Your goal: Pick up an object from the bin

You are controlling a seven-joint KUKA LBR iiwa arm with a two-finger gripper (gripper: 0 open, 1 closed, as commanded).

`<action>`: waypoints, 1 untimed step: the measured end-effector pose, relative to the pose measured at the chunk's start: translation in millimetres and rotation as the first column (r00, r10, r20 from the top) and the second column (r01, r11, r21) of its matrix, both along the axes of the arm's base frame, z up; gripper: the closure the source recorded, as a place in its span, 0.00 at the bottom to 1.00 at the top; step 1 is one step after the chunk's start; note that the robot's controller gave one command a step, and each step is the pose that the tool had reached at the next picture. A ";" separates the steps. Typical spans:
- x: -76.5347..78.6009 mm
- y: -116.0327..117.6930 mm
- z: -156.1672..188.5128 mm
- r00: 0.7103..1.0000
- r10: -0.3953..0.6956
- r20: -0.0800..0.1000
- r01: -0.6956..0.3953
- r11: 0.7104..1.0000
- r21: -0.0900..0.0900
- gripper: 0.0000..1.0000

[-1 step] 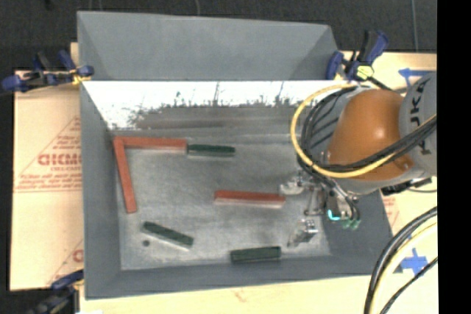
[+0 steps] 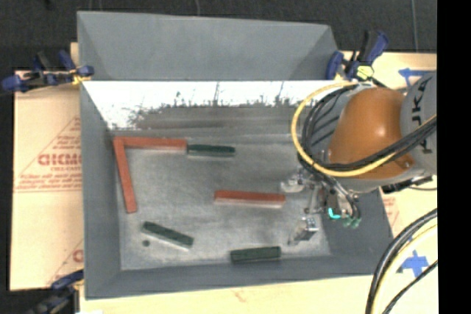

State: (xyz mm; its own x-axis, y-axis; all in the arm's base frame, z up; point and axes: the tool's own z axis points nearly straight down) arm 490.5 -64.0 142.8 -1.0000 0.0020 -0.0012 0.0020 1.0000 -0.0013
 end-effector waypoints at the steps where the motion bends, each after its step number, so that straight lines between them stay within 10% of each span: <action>1: 75.7 -11.5 -62.4 0.994 0.111 -0.005 -0.111 0.994 0.002 1.00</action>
Offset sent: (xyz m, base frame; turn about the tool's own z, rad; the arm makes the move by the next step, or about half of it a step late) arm 0.0000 0.0000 0.0000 0.0000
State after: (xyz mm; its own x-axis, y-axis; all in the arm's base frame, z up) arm 566.2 -75.5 80.4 -0.9940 -0.1090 0.0035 -0.1090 0.9940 0.0002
